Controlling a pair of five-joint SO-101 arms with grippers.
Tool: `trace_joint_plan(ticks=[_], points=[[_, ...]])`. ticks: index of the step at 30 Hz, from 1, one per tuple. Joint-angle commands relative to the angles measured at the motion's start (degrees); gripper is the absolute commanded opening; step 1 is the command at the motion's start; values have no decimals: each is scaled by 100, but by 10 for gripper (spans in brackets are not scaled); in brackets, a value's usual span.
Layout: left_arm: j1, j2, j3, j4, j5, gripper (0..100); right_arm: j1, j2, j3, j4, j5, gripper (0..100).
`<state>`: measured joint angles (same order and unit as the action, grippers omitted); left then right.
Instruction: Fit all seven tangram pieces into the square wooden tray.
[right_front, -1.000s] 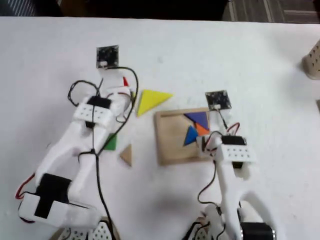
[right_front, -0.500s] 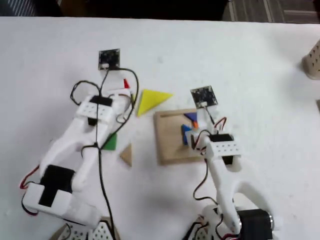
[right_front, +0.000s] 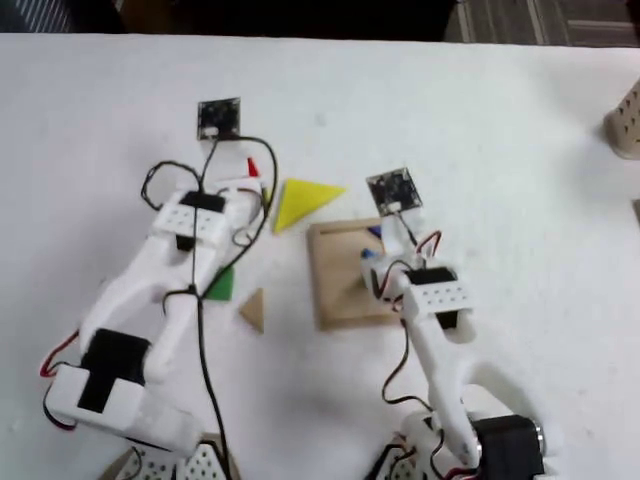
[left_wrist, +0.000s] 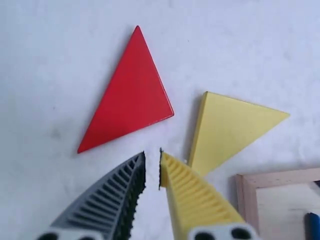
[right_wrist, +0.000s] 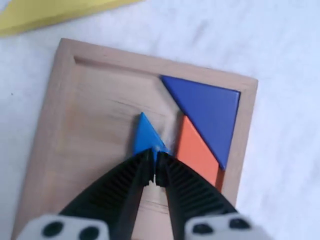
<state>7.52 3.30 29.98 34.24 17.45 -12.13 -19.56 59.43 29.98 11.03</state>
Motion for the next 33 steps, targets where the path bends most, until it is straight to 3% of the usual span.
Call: trace_joint_plan(ticks=[1, 5, 15, 33], points=[[-84, -31, -316, -141, -44, 86, 13, -374, -316, 752, 0, 18], [-84, -31, -316, -141, -44, 86, 13, -409, -290, 1226, 132, 18], [-84, -22, -316, -141, -44, 86, -48, 892, -1125, 637, 97, 18], [-92, -13, -316, -141, -53, 86, 145, 1174, -1776, 251, 97, 18]])
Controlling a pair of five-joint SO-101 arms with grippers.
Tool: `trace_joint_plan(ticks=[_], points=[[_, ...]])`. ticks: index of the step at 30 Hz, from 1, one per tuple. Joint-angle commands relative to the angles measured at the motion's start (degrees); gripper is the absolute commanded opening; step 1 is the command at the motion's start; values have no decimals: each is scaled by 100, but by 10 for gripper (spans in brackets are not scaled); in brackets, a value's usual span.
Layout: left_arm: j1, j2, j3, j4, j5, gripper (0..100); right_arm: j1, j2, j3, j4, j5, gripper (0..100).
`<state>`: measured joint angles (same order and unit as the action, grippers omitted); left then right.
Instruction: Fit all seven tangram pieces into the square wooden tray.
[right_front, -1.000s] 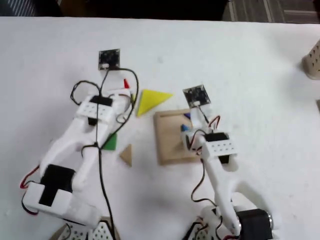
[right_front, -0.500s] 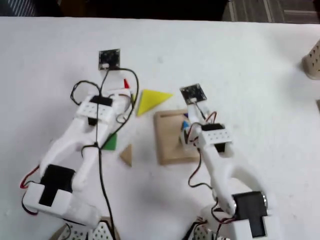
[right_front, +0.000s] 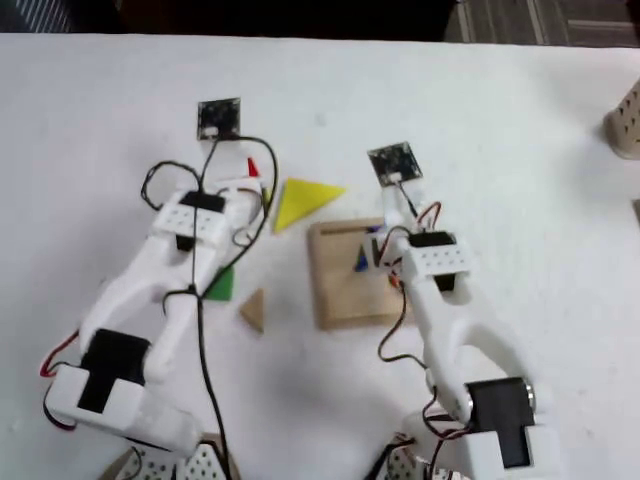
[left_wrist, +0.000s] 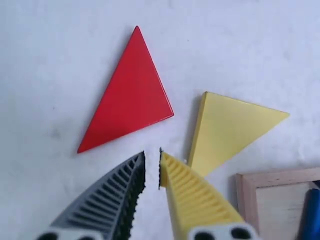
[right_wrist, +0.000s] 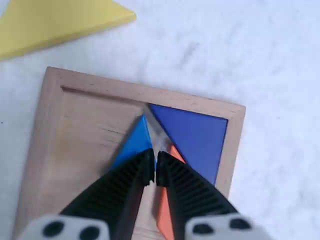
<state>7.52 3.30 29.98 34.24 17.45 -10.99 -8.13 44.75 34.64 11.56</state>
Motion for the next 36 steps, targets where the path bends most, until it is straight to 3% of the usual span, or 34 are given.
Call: trace_joint_plan(ticks=[1, 5, 17, 22, 26, 36], points=[[-92, -13, -316, -141, -53, 86, 31, 136, -316, -338, 44, 18], [-92, -13, -316, -141, -53, 86, 31, 585, -492, -593, 44, 18], [-92, -22, -316, -141, -53, 86, 4, 716, -721, 224, 88, 18], [-92, -40, -316, -141, -53, 86, -330, 716, -695, 347, 105, 18], [-145, -40, -316, -141, -53, 86, -426, 716, -712, 629, 440, 18], [-154, -13, -316, -273, -53, 86, -418, -110, -677, 558, 501, 18]])
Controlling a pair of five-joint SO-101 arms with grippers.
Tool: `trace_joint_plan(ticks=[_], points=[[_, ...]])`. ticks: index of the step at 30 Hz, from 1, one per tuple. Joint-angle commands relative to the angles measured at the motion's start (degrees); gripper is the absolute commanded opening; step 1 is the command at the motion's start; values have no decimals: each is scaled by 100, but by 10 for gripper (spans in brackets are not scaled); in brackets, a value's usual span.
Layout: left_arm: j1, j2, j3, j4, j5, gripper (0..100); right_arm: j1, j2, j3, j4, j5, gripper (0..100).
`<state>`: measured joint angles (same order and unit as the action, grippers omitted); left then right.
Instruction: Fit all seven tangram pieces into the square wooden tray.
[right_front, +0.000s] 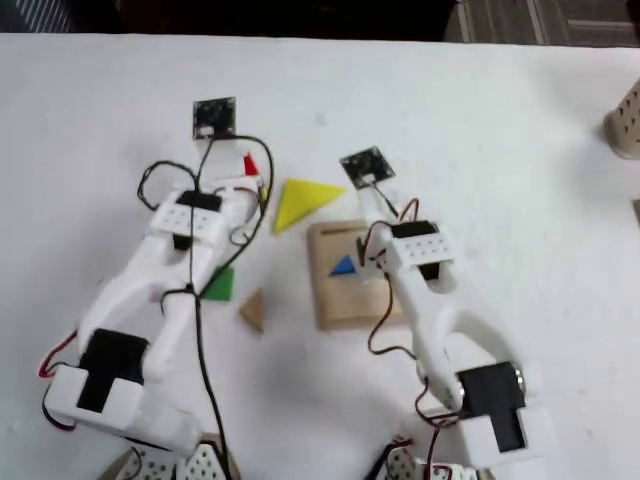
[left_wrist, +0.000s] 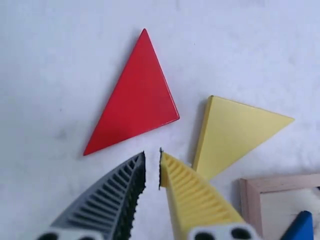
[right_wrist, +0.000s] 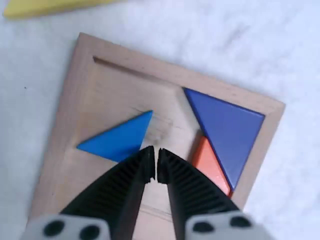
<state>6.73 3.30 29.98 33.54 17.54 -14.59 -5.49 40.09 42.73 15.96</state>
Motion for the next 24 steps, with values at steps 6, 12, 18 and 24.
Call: trace_joint_plan(ticks=[6, 12, 18, 24], points=[[-75, -13, -316, -193, -62, 86, -233, 233, -246, -1429, 62, 18], [-75, -13, -316, -193, -62, 86, -347, 365, -264, -1508, 62, 18], [-75, -13, -316, -193, -62, 86, -462, 418, -211, -1464, 105, 18], [-75, -13, -316, -193, -62, 86, -418, 374, 158, -1420, 615, 18]])
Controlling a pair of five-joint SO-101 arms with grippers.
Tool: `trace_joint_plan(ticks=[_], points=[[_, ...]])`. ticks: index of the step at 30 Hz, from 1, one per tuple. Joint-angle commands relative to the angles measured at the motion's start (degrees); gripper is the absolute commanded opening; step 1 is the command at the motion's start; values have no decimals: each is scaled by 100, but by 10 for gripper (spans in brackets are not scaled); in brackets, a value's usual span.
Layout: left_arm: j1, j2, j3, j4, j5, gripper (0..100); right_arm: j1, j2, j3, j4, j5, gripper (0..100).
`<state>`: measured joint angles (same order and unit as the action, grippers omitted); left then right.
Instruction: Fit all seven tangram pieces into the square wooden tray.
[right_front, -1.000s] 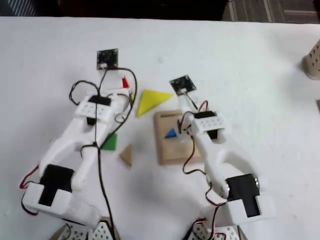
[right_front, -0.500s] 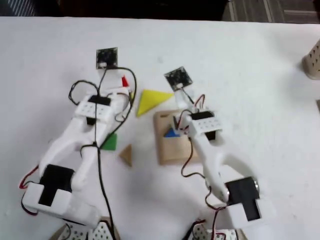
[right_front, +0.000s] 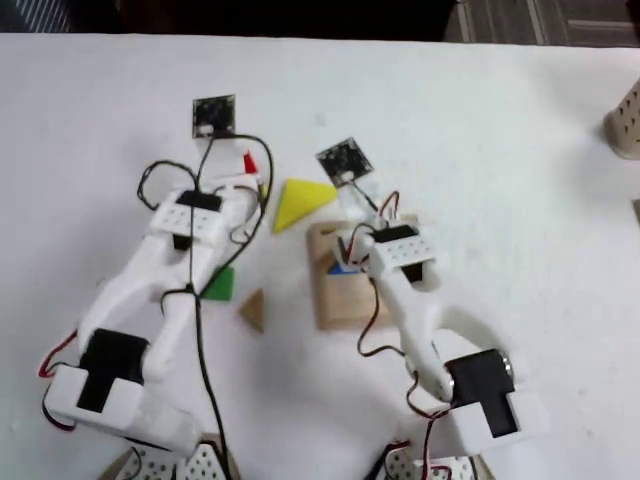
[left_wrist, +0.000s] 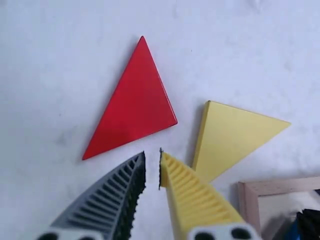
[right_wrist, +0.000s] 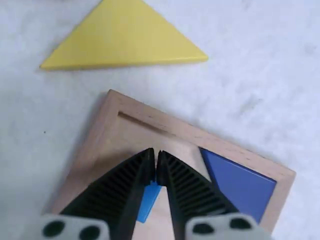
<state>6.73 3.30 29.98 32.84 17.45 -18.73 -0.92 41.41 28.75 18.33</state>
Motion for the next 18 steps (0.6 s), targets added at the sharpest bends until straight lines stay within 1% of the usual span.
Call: trace_joint_plan(ticks=[1, 3, 10, 15, 18], points=[[-75, -13, -316, -123, -53, 86, -4, -101, 79, -22, 501, 18], [-75, -13, -316, -114, -53, 86, 13, -110, 114, 110, 615, 18], [-75, -13, -316, -114, -53, 86, 259, -110, -53, 1059, 633, 18], [-75, -13, -316, -123, -53, 86, 453, -497, 35, 1552, 598, 18], [-75, -13, -316, -123, -53, 86, 505, -840, 167, 1596, 598, 18]])
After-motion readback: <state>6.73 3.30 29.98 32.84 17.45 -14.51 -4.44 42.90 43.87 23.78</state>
